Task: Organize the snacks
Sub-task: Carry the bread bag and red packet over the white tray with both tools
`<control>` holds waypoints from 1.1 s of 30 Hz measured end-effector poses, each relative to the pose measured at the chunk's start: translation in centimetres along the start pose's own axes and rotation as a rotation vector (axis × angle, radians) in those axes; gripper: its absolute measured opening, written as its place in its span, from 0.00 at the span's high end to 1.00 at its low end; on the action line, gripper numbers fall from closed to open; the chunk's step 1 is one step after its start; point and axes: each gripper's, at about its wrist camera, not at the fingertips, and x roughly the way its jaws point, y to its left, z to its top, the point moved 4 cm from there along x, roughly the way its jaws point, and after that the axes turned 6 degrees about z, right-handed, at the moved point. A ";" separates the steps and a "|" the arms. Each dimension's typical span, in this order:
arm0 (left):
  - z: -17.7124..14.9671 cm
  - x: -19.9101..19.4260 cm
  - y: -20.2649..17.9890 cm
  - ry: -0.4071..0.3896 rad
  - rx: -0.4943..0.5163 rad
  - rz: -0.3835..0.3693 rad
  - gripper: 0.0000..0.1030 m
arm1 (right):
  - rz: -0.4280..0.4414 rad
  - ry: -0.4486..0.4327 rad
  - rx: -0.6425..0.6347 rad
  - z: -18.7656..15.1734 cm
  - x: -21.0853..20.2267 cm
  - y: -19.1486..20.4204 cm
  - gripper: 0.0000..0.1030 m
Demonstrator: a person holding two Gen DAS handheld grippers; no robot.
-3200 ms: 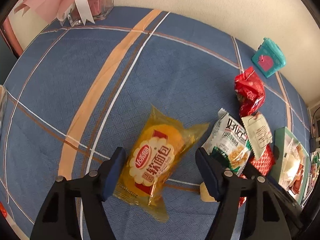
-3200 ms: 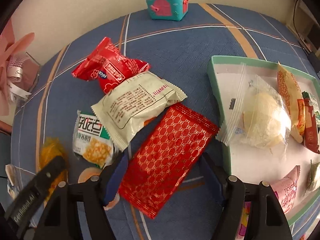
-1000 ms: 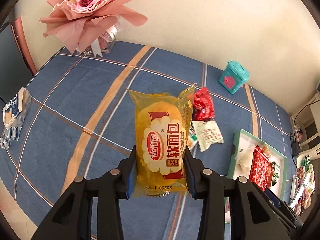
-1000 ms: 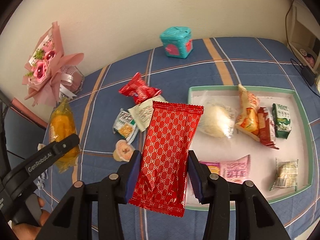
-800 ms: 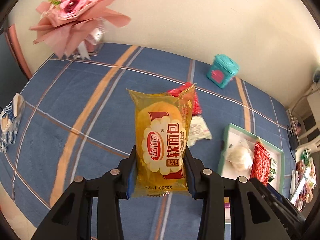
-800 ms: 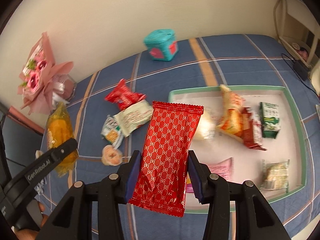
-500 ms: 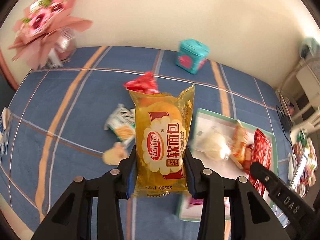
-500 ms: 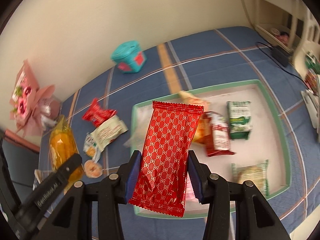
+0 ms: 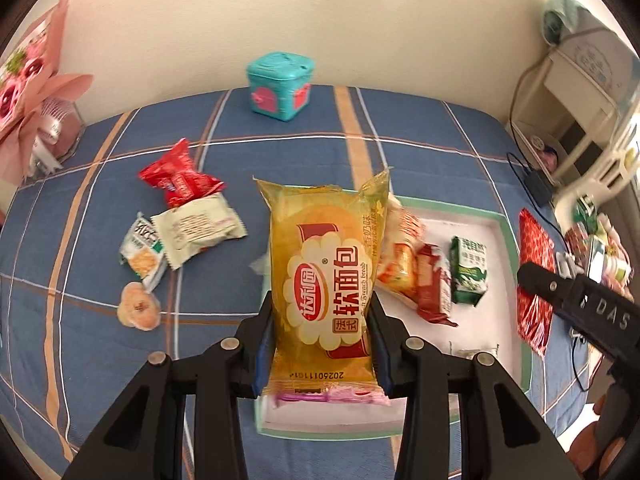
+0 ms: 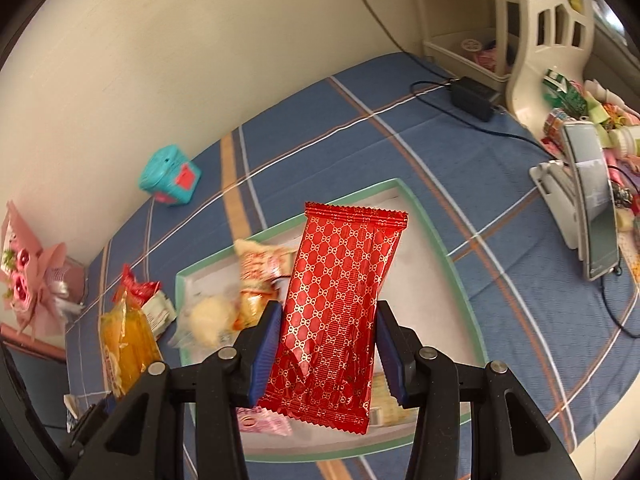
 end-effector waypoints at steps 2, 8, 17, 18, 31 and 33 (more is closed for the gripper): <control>-0.1 0.1 -0.8 0.002 0.016 -0.001 0.59 | -0.001 -0.004 0.007 0.3 -0.1 -0.7 0.53; -0.6 0.6 -2.4 0.012 0.045 -0.002 0.59 | 0.011 -0.004 0.017 0.8 0.2 -2.0 0.53; -1.5 2.8 -4.3 0.056 0.087 -0.004 0.59 | -0.018 0.064 0.040 0.2 3.3 -3.7 0.52; -1.7 3.1 -4.4 0.064 0.091 -0.001 0.59 | -0.028 0.073 0.041 0.1 3.7 -3.9 0.52; -2.8 5.8 -4.8 0.142 0.080 0.003 0.59 | -0.100 0.169 0.038 -1.2 6.3 -4.7 0.51; -2.8 6.0 -4.8 0.152 0.079 0.005 0.55 | -0.111 0.175 0.029 -1.4 6.4 -4.6 0.49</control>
